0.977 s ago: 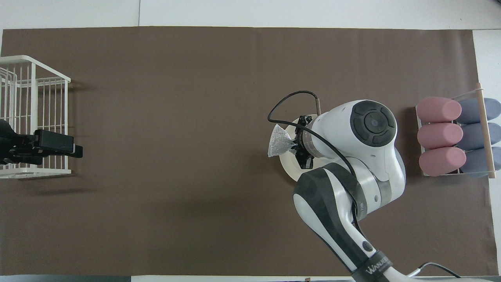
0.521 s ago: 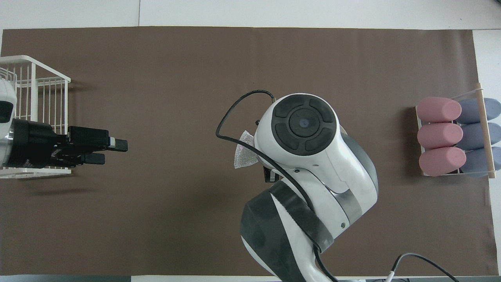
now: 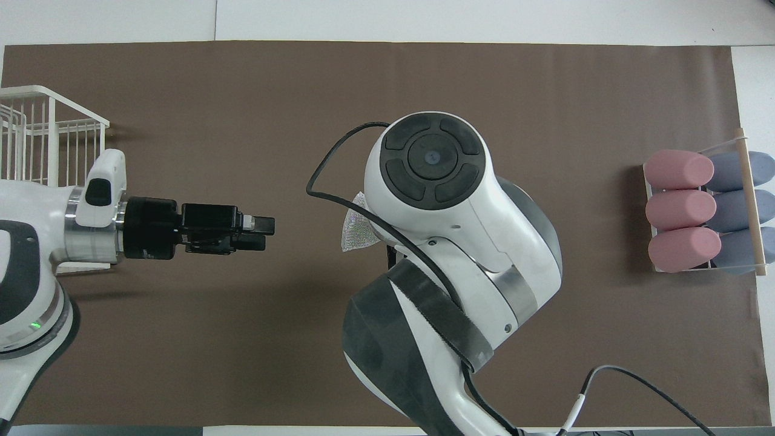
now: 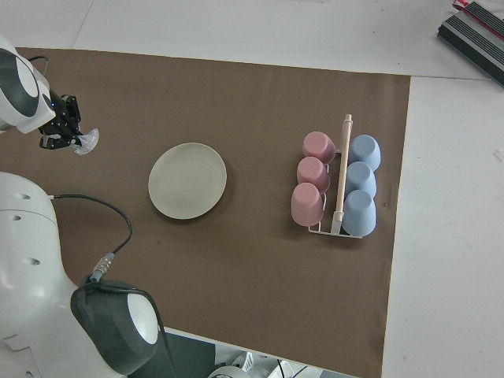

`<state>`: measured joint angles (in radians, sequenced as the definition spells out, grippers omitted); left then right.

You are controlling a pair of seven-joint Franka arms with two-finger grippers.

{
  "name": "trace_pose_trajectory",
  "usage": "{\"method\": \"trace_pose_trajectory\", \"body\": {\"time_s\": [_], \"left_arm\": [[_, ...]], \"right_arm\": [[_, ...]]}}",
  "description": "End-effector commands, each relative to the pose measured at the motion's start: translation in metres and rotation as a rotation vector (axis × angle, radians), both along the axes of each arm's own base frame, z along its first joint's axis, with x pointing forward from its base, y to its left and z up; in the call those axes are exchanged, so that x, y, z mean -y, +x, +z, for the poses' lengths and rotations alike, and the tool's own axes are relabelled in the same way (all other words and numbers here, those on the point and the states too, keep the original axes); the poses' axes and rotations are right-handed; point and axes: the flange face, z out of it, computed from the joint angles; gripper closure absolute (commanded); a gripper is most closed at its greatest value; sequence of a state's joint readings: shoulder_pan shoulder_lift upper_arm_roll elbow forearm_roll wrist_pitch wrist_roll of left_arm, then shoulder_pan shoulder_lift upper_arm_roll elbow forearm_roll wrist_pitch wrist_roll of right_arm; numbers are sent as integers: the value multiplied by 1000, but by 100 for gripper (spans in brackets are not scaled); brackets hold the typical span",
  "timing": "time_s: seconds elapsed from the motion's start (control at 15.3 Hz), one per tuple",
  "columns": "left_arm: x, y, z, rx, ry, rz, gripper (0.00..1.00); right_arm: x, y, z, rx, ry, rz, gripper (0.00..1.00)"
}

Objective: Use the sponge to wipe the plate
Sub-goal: 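Lift the sponge off the plate while the left gripper reaches toward it, then grasp the sponge with the left gripper and open the right gripper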

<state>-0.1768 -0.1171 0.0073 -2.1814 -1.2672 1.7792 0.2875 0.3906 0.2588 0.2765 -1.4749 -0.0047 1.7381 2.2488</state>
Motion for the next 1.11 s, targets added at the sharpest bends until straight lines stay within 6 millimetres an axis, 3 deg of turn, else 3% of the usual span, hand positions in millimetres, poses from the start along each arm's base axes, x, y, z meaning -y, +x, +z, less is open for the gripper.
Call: {"method": "trace_pose_trajectory", "body": {"time_s": [0.0, 0.33, 0.59, 0.65, 0.78, 0.91, 0.98, 1.04], "left_arm": [[46, 4, -36, 9, -65, 10, 0], [67, 24, -53, -9, -139, -49, 0], [73, 34, -35, -22, -197, -19, 0], [82, 33, -31, -15, -195, -27, 0], [87, 34, -39, -22, -180, -24, 10], [90, 36, -34, -11, -181, -27, 12], [95, 36, -33, -6, -178, -36, 21], [98, 35, -32, -4, -176, -42, 38]], "right_arm": [[-6, 7, 7, 27, -2, -20, 100], [1, 18, 12, 41, 12, -36, 100], [3, 22, 13, 54, 26, -43, 100], [3, 23, 15, 62, 32, -44, 100], [3, 23, 15, 63, 34, -44, 100], [4, 23, 15, 62, 33, -46, 100], [4, 24, 15, 61, 32, -47, 100], [4, 24, 14, 59, 31, -47, 100]]}}
